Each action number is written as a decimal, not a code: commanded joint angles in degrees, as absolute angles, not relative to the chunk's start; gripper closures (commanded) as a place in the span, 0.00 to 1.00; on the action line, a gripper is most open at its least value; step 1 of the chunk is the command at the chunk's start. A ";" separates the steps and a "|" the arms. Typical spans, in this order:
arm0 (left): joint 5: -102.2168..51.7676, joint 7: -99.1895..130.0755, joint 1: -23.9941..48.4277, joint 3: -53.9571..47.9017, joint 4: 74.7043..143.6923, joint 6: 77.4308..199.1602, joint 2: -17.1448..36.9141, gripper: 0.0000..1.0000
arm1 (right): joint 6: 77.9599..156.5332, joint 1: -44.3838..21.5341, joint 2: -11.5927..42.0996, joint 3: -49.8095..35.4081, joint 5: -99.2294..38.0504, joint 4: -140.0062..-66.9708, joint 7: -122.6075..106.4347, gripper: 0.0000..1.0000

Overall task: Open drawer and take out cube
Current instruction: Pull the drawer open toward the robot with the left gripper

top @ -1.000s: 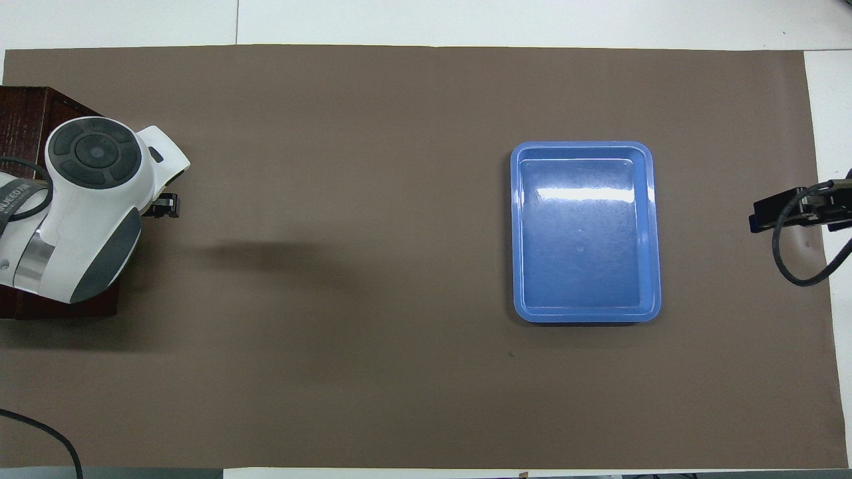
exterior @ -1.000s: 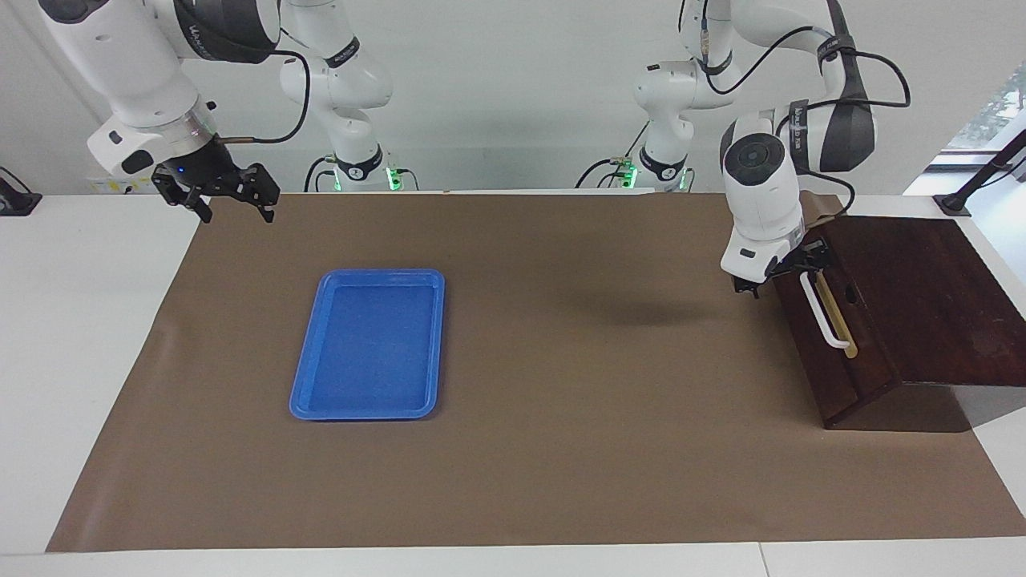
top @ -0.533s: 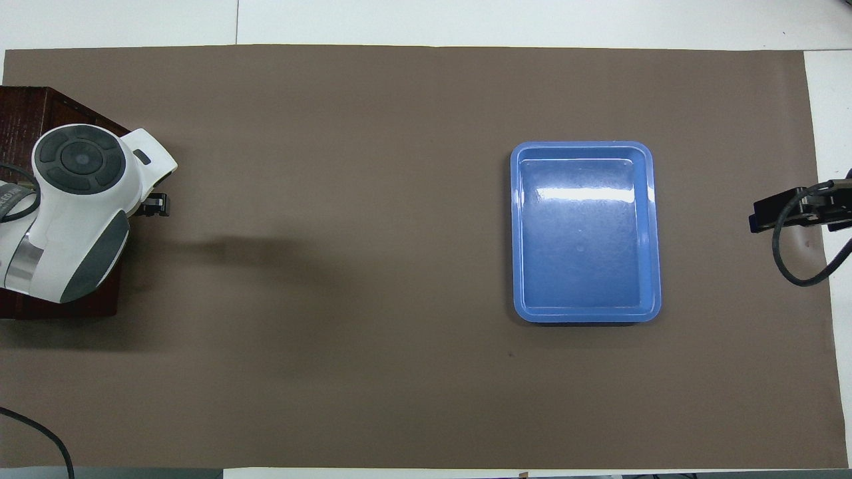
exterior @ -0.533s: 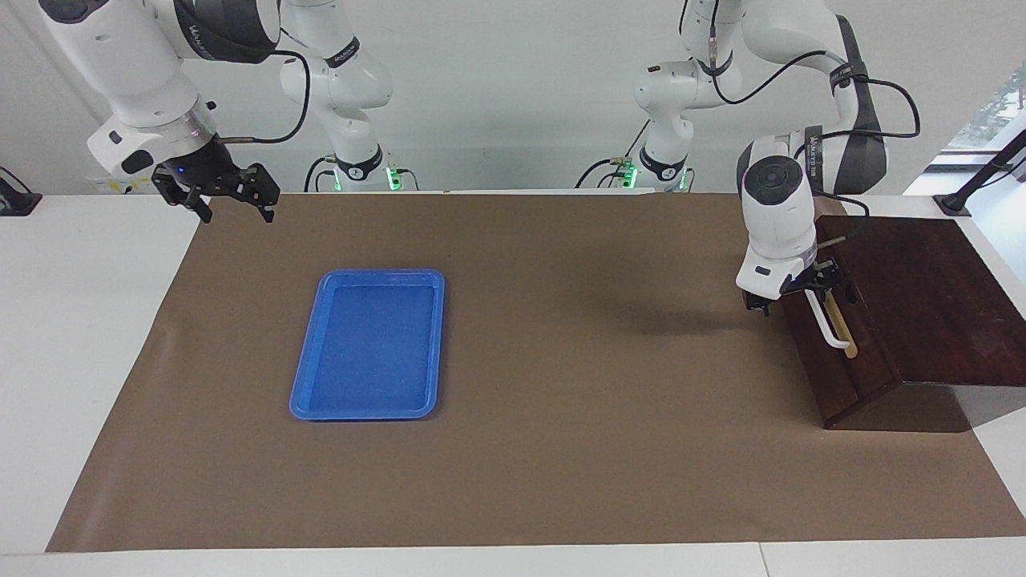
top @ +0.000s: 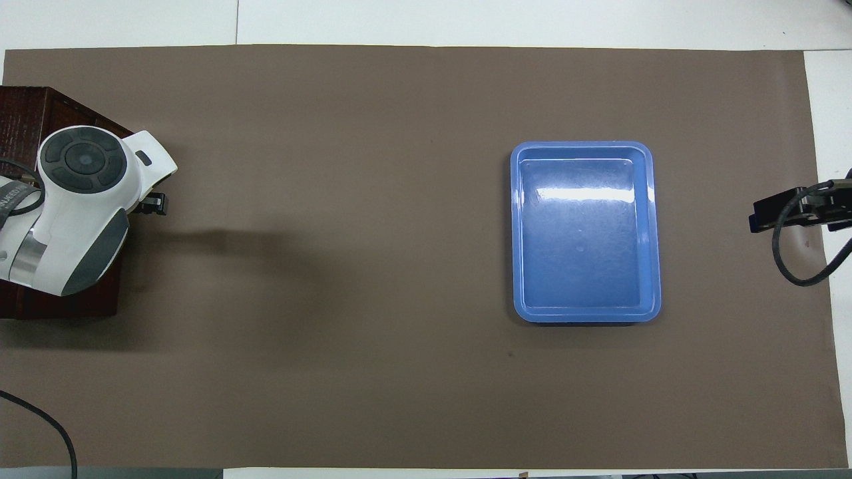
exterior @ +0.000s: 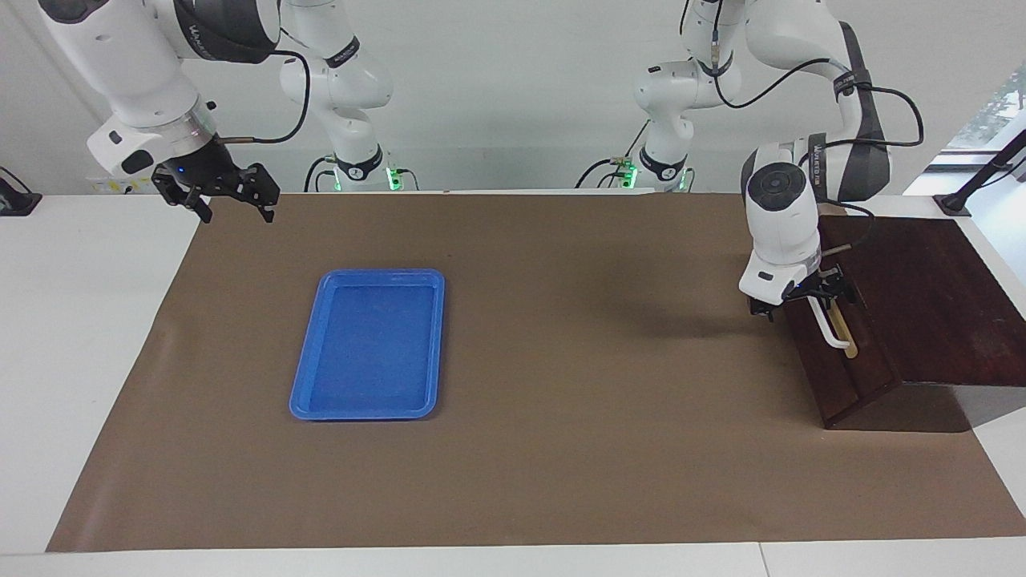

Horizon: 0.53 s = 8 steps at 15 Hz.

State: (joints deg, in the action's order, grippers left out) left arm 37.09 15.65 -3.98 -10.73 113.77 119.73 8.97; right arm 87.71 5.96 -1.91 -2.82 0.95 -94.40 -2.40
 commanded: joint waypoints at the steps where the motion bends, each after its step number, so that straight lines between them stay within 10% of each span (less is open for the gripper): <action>1: 38.32 12.57 -5.88 -10.90 114.61 122.95 8.70 0.00 | 87.10 6.86 -2.72 -3.69 1.85 -94.83 -2.02 0.00; 8: 38.32 10.64 -6.86 -10.99 117.51 126.21 8.61 0.00 | 87.10 6.86 -2.72 -3.69 1.76 -94.83 -2.02 0.00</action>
State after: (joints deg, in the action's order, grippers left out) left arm 37.10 11.11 -6.29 -10.88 115.19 123.87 9.26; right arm 87.71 5.96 -1.91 -2.82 0.95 -94.40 -2.40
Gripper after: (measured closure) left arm 0.000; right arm 0.000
